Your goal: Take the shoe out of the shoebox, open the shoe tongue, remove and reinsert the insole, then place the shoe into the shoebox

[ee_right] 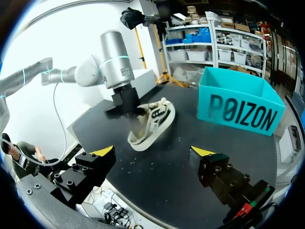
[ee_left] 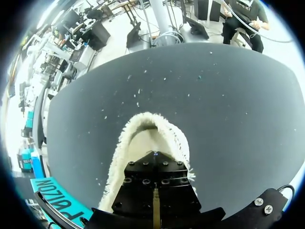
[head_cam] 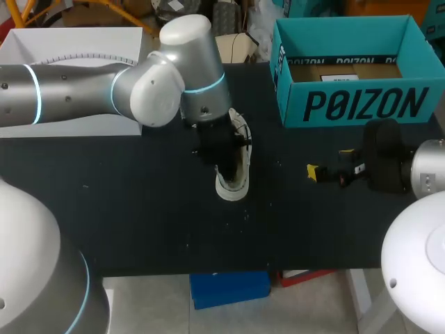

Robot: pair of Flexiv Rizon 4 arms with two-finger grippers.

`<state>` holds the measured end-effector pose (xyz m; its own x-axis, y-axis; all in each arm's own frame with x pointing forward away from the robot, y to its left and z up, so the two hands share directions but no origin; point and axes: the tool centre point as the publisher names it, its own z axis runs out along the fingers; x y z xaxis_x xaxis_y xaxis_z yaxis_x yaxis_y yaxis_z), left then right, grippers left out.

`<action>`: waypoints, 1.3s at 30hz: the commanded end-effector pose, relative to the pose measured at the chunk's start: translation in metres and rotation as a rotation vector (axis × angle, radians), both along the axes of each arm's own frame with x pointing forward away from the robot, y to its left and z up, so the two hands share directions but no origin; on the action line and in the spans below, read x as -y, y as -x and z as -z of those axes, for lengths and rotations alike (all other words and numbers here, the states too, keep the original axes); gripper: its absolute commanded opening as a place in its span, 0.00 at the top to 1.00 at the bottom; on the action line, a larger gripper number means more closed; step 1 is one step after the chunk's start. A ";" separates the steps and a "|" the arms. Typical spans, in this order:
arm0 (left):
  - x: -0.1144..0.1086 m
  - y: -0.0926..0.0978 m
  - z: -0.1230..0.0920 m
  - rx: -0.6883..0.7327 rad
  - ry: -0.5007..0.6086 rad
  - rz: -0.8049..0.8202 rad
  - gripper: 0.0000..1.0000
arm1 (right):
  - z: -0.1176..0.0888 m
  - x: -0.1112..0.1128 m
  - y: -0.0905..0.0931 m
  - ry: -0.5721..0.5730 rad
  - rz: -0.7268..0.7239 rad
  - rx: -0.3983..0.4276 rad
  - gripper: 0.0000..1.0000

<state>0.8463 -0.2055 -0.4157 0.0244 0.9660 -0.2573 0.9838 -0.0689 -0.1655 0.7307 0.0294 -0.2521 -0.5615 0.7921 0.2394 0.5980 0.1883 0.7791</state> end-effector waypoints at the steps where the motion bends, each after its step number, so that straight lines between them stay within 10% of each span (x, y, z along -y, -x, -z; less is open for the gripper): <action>1: -0.004 0.000 -0.014 0.034 -0.020 -0.008 1.00 | 0.002 -0.001 0.001 -0.002 0.003 0.003 0.00; 16: -0.029 -0.006 -0.069 0.163 0.142 -0.180 0.94 | 0.002 -0.001 0.001 -0.002 0.003 0.003 0.00; 19: -0.040 -0.005 -0.080 0.162 0.230 -0.305 0.65 | 0.002 -0.001 0.001 -0.002 0.003 0.003 0.00; 21: -0.048 -0.005 -0.084 0.177 0.263 -0.366 0.00 | 0.002 -0.001 0.001 -0.002 0.003 0.003 0.00; 39: -0.090 -0.002 -0.100 0.239 0.303 -0.531 0.00 | 0.002 -0.001 0.001 -0.002 0.003 0.003 0.00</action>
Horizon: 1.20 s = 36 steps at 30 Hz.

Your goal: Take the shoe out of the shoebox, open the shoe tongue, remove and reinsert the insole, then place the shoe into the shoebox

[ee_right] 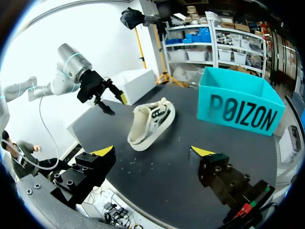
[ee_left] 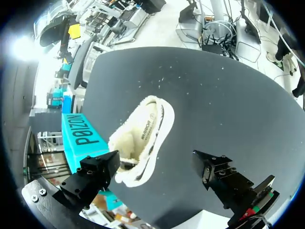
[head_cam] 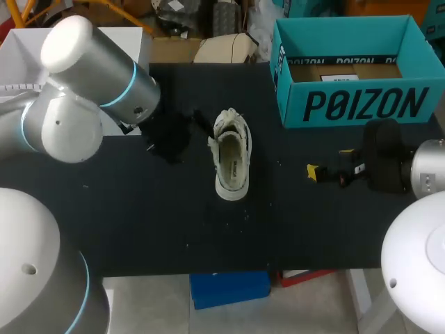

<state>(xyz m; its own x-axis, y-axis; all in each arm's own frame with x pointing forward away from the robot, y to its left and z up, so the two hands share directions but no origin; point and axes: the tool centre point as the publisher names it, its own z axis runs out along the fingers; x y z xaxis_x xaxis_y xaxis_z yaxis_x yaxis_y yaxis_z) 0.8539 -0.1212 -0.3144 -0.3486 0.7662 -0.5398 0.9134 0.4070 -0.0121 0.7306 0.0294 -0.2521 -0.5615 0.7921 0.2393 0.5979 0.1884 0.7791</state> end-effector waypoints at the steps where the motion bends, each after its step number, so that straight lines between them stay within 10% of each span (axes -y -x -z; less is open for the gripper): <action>1: -0.006 0.005 0.001 0.039 0.026 -0.024 0.00 | 0.002 -0.001 0.001 -0.002 0.003 0.003 0.00; 2: -0.007 0.004 0.002 0.039 0.049 -0.024 0.00 | 0.002 -0.001 0.001 -0.002 0.003 0.003 0.00; 3: -0.009 0.002 0.001 0.047 0.080 -0.035 0.22 | 0.002 -0.001 0.001 -0.002 0.003 0.003 0.00; 5: -0.011 -0.004 0.000 0.052 0.120 -0.052 1.00 | 0.002 -0.001 0.001 -0.002 0.003 0.003 0.00; 21: 0.022 -0.081 -0.004 0.046 0.266 -0.110 1.00 | 0.002 -0.001 0.001 -0.002 0.003 0.003 0.00; 36: 0.077 -0.093 0.023 -0.043 0.192 0.024 1.00 | 0.002 -0.001 0.001 -0.002 0.003 0.003 0.00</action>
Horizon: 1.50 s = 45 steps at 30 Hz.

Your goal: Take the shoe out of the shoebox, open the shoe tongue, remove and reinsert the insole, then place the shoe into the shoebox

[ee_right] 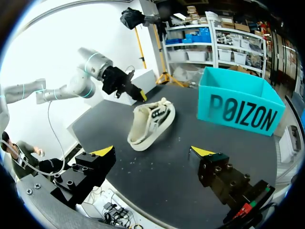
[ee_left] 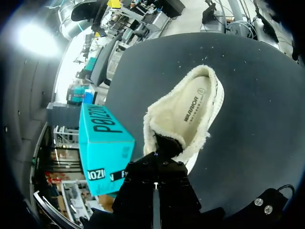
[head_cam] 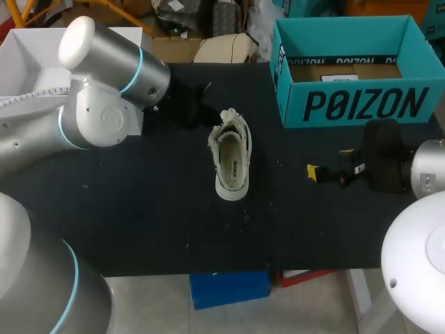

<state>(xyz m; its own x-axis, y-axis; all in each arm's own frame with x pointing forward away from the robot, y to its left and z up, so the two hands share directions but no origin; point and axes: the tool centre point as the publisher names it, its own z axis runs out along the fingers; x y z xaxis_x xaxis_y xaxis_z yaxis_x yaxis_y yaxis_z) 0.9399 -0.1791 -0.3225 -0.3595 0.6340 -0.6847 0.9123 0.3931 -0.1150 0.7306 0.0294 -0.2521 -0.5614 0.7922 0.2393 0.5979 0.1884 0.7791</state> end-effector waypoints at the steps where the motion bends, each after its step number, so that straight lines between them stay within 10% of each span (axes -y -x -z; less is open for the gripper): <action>1: 0.023 -0.005 0.019 -0.035 -0.022 0.043 1.00 | 0.002 -0.001 0.001 -0.002 0.003 0.003 0.00; 13: 0.019 0.034 0.039 -0.105 -0.048 0.083 1.00 | 0.002 -0.001 0.001 -0.002 0.003 0.003 0.00; 33: -0.018 0.025 0.000 0.009 -0.324 0.236 1.00 | 0.002 -0.001 0.001 -0.002 0.003 0.003 0.00; 36: -0.023 0.026 0.003 0.008 -0.359 0.276 0.67 | 0.002 -0.001 0.001 -0.002 0.003 0.003 0.00; 45: -0.026 0.033 0.018 0.017 -0.406 0.321 0.38 | 0.002 -0.001 0.001 -0.002 0.003 0.003 0.00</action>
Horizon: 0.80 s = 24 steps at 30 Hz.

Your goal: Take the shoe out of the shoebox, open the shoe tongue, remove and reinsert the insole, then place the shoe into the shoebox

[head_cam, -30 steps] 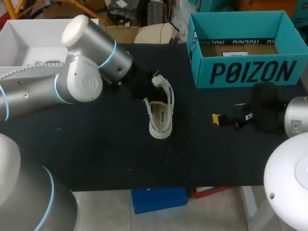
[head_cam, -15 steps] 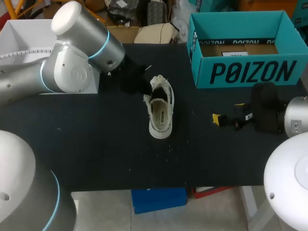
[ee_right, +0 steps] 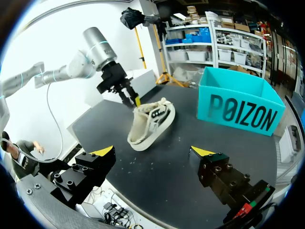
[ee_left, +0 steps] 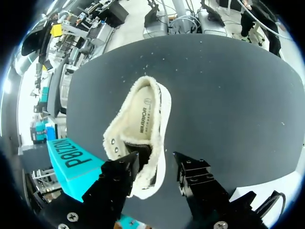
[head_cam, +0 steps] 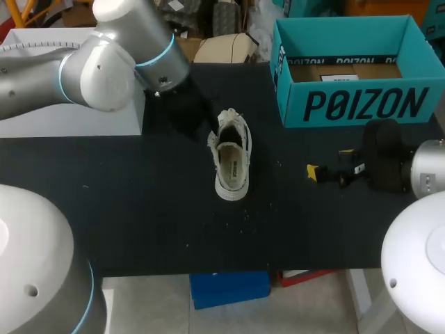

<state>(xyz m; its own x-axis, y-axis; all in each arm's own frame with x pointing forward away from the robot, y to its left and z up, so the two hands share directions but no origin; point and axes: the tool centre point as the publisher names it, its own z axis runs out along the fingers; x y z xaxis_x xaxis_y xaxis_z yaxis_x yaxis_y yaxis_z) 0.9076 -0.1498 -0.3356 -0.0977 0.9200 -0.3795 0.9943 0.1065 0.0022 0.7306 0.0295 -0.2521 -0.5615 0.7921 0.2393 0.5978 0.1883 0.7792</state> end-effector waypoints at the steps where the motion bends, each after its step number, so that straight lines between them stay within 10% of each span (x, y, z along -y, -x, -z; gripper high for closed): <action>1: 0.003 0.003 0.007 0.000 -0.017 0.005 0.39 | 0.002 -0.001 0.001 -0.002 0.003 0.003 0.00; 24: 0.011 -0.002 0.066 -0.049 -0.063 0.045 0.44 | 0.002 -0.001 0.001 -0.002 0.003 0.003 0.00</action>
<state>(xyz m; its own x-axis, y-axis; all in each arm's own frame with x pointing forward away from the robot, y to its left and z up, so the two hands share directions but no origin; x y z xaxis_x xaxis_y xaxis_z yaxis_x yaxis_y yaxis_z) 0.9024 -0.1516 -0.3930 -0.0761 0.9428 -0.3246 0.9970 0.0674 -0.0380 0.7306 0.0294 -0.2521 -0.5614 0.7922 0.2393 0.5979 0.1883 0.7792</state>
